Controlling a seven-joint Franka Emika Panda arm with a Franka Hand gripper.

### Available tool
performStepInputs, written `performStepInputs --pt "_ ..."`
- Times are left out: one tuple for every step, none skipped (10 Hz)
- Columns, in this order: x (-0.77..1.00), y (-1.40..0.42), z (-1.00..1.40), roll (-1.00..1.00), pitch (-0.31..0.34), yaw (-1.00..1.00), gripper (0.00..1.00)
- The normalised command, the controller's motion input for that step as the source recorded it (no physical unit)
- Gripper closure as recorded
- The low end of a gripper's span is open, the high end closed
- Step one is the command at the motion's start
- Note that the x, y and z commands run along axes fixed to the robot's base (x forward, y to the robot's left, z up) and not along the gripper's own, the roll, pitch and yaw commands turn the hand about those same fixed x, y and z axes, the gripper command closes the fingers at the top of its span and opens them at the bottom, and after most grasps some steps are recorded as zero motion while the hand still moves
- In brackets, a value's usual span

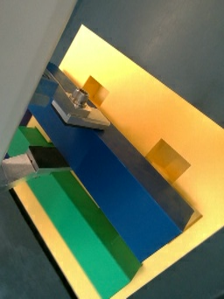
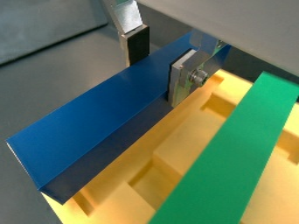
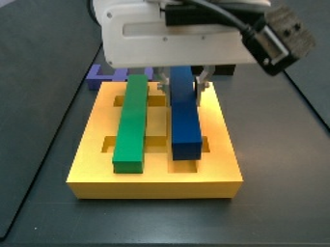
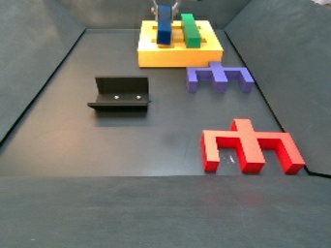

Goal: Pick up the blue object. Move up. Move to above the board. Insert the blue object.
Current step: Insert the blue object.

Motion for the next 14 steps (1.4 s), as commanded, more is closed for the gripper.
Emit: performStepInputs --pt "0.02 -0.13 -0.17 0.25 0.0 0.29 1.0" --pt "0.01 -0.16 -0.13 0.2 0.021 0.09 1.0" --pt "0.0 -0.15 -0.13 0.15 0.0 0.04 1.0" --pt "0.0 -0.09 -0.19 0.13 0.0 0.01 1.0" --pt "0.0 -0.06 -0.22 0.09 0.0 0.0 1.0" --pt "0.0 -0.05 -0.22 0.07 0.0 0.0 1.0" --pt "0.0 -0.04 -0.22 0.06 0.0 0.0 1.0" --pt "0.0 -0.07 -0.2 0.06 0.0 0.0 1.0" --pt "0.03 -0.15 -0.16 0.05 0.0 0.0 1.0" --pt "0.08 -0.17 -0.18 0.03 0.0 0.0 1.0" --pt "0.04 -0.07 -0.22 0.03 0.0 -0.04 1.0" --pt "0.01 -0.02 -0.22 0.03 0.0 -0.04 1.0" --pt "0.0 0.0 -0.3 0.0 0.0 0.0 1.0" --pt "0.0 0.0 -0.06 0.09 0.0 0.0 1.0"
